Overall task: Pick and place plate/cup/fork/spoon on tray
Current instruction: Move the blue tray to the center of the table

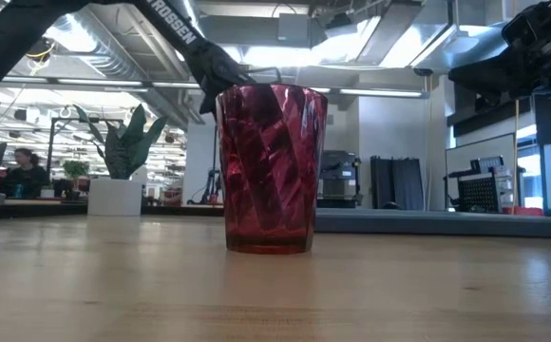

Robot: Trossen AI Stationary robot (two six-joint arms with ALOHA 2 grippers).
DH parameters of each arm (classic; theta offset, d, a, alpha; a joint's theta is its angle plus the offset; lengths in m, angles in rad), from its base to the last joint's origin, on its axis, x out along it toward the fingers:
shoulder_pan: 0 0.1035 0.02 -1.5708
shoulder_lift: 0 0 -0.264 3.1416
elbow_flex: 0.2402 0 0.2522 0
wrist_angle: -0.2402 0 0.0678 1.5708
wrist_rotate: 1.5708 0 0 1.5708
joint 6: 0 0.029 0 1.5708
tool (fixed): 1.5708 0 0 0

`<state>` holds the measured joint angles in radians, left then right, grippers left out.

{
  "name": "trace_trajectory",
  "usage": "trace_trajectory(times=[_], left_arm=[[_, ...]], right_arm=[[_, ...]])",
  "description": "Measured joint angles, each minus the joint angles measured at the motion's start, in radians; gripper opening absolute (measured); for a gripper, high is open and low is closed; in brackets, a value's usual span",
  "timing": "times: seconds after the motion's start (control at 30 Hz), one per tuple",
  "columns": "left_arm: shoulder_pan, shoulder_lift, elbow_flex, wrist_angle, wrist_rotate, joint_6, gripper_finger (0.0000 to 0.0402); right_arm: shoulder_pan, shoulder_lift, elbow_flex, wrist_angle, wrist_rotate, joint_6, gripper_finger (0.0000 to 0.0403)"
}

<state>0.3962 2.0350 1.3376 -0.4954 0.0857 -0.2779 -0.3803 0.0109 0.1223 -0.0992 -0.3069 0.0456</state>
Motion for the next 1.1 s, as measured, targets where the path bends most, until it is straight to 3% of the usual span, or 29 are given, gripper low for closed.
trace_trajectory(times=[0.17,0.93,1.1], left_arm=[[0.0,-0.005,0.001,-0.065,-0.007,-0.001,0.0069],[-0.014,-0.037,-0.008,-0.516,-0.269,-0.049,0.0069],[-0.014,-0.051,-0.008,-0.566,-0.284,-0.054,0.0069]], right_arm=[[0.0,0.0,0.0,0.0,0.0,0.001,0.0025],[0.0,0.0,0.0,0.0,0.0,0.001,0.0025],[0.0,0.0,0.0,0.0,0.0,0.001,0.0025]])
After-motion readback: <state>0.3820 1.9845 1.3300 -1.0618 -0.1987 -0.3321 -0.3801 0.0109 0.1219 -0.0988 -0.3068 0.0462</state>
